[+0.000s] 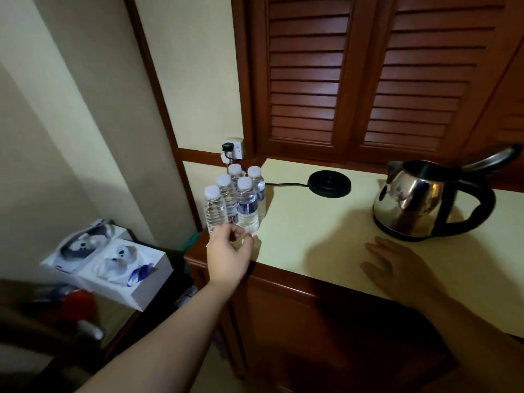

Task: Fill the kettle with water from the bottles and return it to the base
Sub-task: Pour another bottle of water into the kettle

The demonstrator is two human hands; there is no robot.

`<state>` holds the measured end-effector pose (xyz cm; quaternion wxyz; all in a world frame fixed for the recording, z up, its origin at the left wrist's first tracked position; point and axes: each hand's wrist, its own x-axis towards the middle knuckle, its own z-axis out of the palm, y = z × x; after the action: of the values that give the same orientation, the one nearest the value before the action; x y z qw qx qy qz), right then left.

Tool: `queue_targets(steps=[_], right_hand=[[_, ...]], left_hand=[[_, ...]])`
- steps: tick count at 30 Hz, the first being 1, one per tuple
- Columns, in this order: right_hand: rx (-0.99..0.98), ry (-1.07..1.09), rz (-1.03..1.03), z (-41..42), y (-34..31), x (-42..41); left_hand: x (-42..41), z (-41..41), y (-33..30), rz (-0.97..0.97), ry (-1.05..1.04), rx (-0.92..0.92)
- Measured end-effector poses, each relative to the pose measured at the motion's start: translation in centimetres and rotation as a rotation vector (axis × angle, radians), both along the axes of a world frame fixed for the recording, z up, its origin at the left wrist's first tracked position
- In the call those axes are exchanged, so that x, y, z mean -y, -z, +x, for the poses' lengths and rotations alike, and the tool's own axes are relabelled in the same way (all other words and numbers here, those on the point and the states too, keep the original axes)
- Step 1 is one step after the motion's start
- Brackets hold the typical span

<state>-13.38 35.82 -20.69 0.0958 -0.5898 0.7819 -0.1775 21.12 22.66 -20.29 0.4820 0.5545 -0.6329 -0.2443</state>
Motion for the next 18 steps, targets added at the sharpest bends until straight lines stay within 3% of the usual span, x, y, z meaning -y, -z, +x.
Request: queue_targets(steps=[9, 18], right_hand=[[0.002, 0.025, 0.004, 0.3, 0.3, -0.2], [0.053, 0.060, 0.031, 0.3, 0.0, -0.6]], left_hand=[[2.3, 3.9, -0.4, 0.080, -0.151, -0.116], [1.0, 1.5, -0.6, 0.101, 0.146, -0.043]])
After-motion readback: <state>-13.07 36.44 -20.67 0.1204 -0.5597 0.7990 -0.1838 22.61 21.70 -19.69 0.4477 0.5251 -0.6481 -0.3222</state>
